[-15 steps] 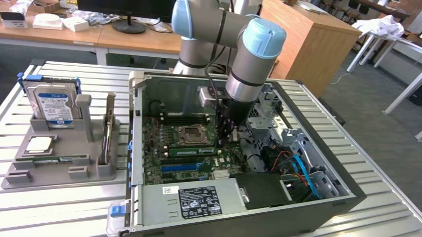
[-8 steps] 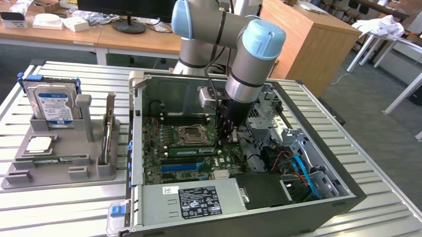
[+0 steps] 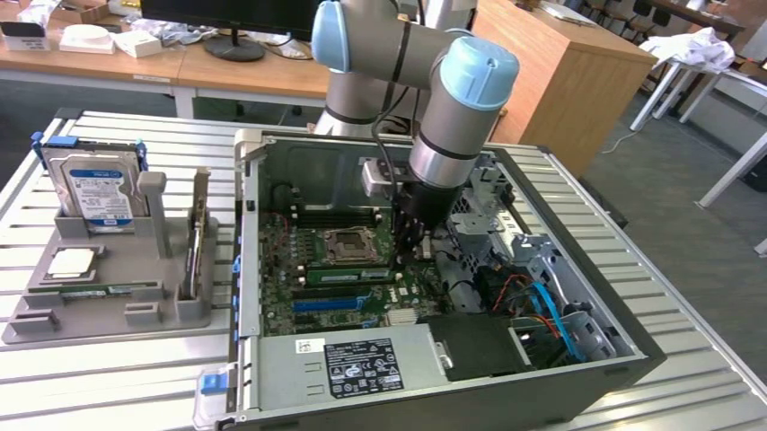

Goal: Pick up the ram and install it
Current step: 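Press down the ram until it locks into place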

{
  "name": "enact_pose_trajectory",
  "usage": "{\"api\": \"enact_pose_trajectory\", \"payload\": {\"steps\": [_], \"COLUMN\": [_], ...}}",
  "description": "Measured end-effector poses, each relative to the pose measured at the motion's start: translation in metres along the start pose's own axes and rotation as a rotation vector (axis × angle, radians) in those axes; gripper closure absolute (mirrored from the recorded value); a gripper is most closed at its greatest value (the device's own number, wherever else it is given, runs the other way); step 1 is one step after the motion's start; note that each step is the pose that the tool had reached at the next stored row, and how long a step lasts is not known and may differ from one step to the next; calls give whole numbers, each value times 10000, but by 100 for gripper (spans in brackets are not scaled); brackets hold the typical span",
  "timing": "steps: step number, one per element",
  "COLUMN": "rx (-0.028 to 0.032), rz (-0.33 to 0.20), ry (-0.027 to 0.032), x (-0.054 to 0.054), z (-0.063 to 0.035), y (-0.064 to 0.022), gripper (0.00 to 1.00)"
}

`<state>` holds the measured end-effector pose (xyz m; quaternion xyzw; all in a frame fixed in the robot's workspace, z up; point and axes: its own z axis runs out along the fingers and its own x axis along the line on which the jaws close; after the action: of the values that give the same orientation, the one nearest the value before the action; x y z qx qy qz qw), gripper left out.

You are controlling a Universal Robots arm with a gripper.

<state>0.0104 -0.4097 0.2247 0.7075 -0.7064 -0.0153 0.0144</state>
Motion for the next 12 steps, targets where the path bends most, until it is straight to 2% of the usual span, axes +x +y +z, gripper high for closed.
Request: {"api": "enact_pose_trajectory", "payload": {"steps": [12], "rx": [-1], "rz": [0], "ry": [1], "x": [0], "z": [11], "y": [0], "gripper": [90]}}
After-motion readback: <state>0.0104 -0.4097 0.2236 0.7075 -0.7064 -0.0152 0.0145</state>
